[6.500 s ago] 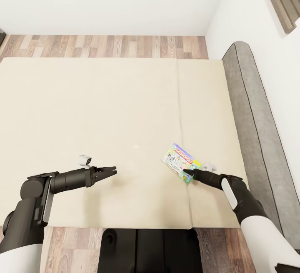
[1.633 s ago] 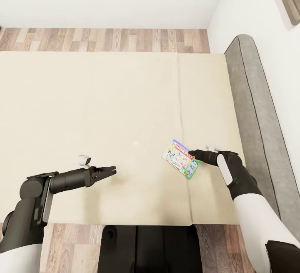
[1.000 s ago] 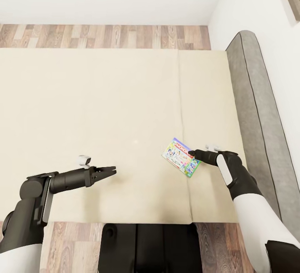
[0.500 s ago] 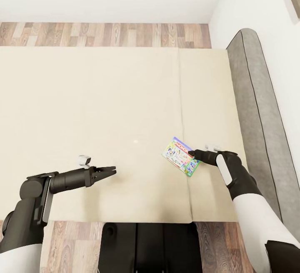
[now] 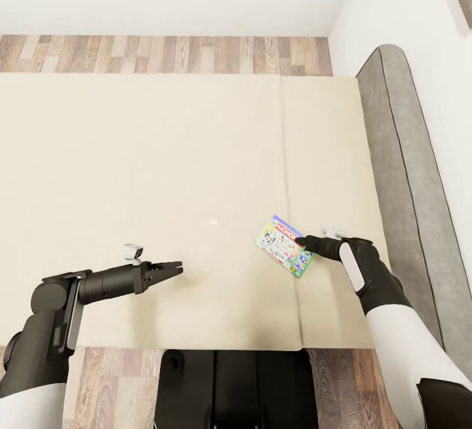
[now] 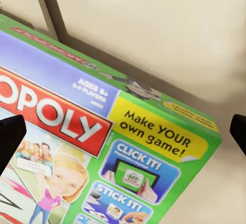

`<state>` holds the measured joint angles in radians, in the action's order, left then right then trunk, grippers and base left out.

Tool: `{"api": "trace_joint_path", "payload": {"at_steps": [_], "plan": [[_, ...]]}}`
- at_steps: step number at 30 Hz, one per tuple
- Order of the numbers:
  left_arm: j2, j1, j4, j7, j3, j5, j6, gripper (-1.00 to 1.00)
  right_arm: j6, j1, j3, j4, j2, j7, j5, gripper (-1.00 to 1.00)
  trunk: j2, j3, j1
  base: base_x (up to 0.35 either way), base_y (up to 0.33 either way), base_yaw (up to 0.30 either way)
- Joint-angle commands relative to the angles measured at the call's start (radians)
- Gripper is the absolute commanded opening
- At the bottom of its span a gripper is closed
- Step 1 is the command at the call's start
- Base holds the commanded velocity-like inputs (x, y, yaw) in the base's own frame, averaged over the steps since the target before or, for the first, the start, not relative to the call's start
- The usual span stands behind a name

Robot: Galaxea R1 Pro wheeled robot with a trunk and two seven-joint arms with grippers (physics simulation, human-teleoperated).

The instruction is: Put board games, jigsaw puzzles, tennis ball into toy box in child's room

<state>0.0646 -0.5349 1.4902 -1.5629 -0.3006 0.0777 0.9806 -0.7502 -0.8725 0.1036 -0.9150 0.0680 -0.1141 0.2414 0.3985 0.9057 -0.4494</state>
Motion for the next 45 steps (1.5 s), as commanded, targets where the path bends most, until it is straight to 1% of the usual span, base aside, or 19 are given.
{"api": "trace_joint_path", "payload": {"at_steps": [1,28,36,45], "plan": [[0.000,0.000,0.001,-0.008,-0.001,0.008,0.010,1.00,-0.005,0.000,0.002,-0.001,0.000,-0.007,-0.005,1.00,0.002,0.001,-0.001,0.000,0.000,0.000],[0.000,0.000,0.001,-0.008,-0.001,0.008,0.010,1.00,0.009,0.000,0.001,0.001,0.000,-0.019,-0.003,1.00,0.002,0.001,-0.001,0.000,0.000,0.000],[0.000,0.000,0.001,-0.008,-0.002,0.008,0.010,1.00,0.012,0.000,-0.025,0.001,-0.001,-0.019,0.000,1.00,0.002,0.001,-0.001,0.000,0.000,0.000],[0.000,0.000,0.001,-0.008,-0.002,0.008,0.010,1.00,0.012,0.000,-0.031,0.002,-0.001,-0.019,0.002,1.00,0.002,0.001,-0.001,0.000,0.000,0.000]]}}
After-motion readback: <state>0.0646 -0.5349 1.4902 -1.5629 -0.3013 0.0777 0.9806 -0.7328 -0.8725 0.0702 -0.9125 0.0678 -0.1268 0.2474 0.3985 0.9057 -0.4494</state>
